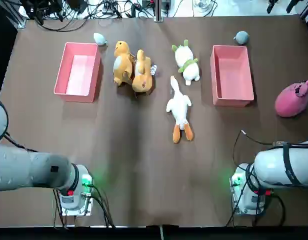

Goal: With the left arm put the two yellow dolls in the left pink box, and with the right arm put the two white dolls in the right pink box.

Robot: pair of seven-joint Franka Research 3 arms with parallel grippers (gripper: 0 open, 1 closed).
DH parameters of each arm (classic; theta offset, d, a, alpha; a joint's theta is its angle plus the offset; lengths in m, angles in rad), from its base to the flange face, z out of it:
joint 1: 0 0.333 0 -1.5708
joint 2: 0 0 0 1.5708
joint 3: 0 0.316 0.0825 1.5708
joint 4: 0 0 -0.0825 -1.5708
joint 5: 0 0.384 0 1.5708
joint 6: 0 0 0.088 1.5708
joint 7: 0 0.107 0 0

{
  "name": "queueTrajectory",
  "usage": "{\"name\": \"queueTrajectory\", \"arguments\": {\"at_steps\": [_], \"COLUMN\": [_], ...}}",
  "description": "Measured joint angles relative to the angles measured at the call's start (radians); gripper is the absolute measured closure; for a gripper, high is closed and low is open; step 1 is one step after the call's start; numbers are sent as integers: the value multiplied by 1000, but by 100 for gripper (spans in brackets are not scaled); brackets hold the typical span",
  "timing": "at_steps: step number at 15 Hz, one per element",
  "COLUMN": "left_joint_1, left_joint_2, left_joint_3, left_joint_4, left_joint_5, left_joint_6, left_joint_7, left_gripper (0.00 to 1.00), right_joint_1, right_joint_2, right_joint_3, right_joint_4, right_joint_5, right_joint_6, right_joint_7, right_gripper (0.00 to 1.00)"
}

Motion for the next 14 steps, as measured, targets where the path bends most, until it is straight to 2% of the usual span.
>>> {"name": "queueTrajectory", "arguments": {"at_steps": [14], "left_joint_1": [-8], "left_joint_2": [28], "left_joint_3": [-1], "left_joint_4": [-1], "left_joint_5": [0], "left_joint_6": [-2], "left_joint_7": [-14], "left_gripper": [0], "right_joint_1": [0], "right_joint_2": [0], "right_joint_3": [3], "right_joint_4": [2], "right_joint_5": [0], "right_joint_6": [16], "right_joint_7": [0], "right_gripper": [2]}}
